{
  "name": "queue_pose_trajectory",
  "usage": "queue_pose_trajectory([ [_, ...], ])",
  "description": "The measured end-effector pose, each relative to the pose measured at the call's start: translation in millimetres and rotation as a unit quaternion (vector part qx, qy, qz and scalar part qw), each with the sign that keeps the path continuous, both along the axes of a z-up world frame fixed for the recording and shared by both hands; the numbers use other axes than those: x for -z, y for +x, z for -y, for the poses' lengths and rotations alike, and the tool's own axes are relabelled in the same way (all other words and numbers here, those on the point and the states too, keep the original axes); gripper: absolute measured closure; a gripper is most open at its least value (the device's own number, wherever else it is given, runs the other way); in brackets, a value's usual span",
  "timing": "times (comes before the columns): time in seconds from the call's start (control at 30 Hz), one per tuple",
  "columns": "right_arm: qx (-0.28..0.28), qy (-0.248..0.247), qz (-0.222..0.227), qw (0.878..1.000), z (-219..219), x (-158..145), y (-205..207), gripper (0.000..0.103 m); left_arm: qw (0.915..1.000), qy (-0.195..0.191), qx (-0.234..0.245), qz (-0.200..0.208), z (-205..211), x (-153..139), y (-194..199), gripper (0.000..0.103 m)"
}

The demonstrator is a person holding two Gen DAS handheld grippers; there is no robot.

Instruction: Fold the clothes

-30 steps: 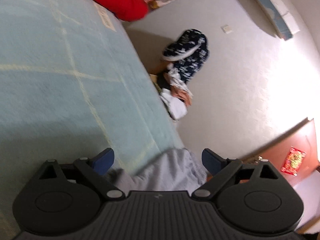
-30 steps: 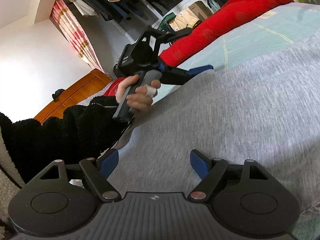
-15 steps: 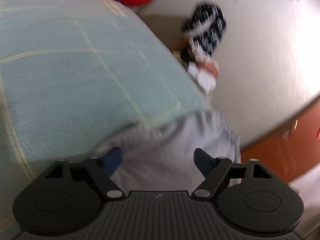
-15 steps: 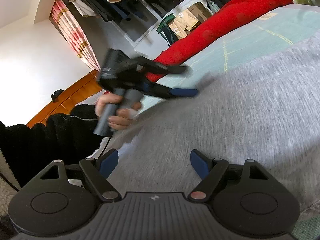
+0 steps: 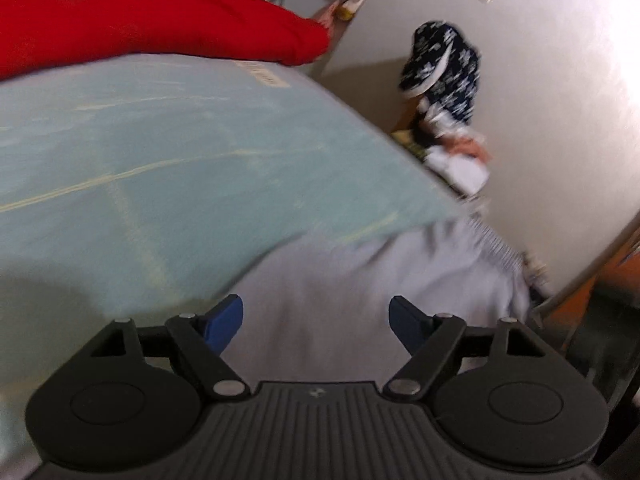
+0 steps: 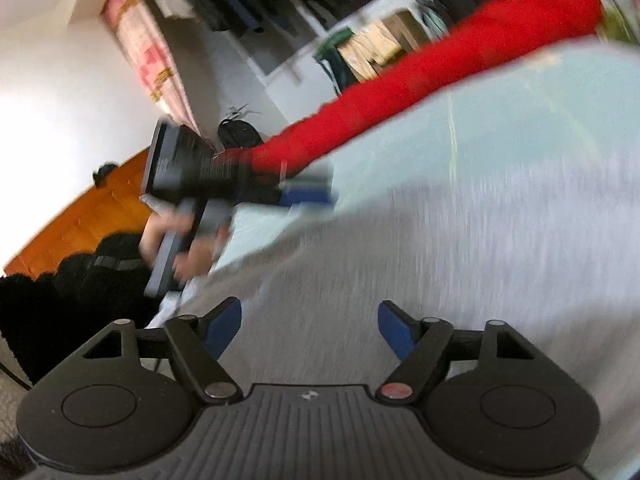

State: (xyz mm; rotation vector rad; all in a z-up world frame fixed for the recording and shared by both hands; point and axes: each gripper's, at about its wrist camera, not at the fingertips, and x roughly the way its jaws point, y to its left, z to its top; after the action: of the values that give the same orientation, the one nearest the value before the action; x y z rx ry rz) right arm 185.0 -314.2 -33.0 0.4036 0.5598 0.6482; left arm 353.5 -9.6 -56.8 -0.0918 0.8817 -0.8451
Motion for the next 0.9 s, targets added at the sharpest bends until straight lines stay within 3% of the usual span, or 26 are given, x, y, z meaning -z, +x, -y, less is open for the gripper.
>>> queue_pose_trajectory([
  [0.07,-0.008,-0.037,0.024,0.999,2.3,-30.2,20.3,0.036,0.9996,0.018,-0.018,0.016,-10.5,-2.0,-23.1,0.020],
  [0.17,-0.030,-0.067,0.024,0.997,0.6,-51.6,74.6,0.051,0.9982,0.027,-0.038,0.039,-20.0,-5.4,-52.7,0.018],
  [0.33,-0.027,-0.097,-0.069,0.992,1.4,-24.9,177.5,0.056,0.9946,0.039,-0.068,0.069,-36.7,-3.7,-88.4,0.015],
  [0.4,-0.040,-0.081,-0.116,0.989,4.3,-5.6,200.9,0.056,0.9937,0.041,-0.075,0.072,-45.4,-0.7,-96.8,0.015],
  [0.47,-0.059,-0.068,-0.149,0.985,4.0,11.1,211.7,0.056,0.9927,0.048,-0.078,0.079,-49.5,2.7,-103.5,0.015],
  [0.53,-0.076,-0.078,-0.151,0.982,-3.3,21.4,208.7,0.059,0.9917,0.057,-0.081,0.082,-48.9,6.6,-105.6,0.015],
  [0.6,-0.082,-0.104,-0.125,0.983,-12.0,20.1,198.5,0.081,0.9919,0.061,-0.080,0.077,-47.7,10.1,-105.9,0.015],
  [0.73,-0.042,-0.121,-0.090,0.988,-14.0,12.7,203.8,0.091,0.9927,0.059,-0.076,0.073,-44.9,10.7,-105.1,0.014],
  [0.77,-0.033,-0.114,-0.094,0.988,-12.7,11.9,210.3,0.100,0.9930,0.061,-0.076,0.067,-43.8,11.5,-103.6,0.014],
  [0.9,0.003,-0.104,-0.118,0.988,-8.5,14.9,226.4,0.099,0.9913,0.070,-0.079,0.079,-49.0,3.2,-114.8,0.014],
])
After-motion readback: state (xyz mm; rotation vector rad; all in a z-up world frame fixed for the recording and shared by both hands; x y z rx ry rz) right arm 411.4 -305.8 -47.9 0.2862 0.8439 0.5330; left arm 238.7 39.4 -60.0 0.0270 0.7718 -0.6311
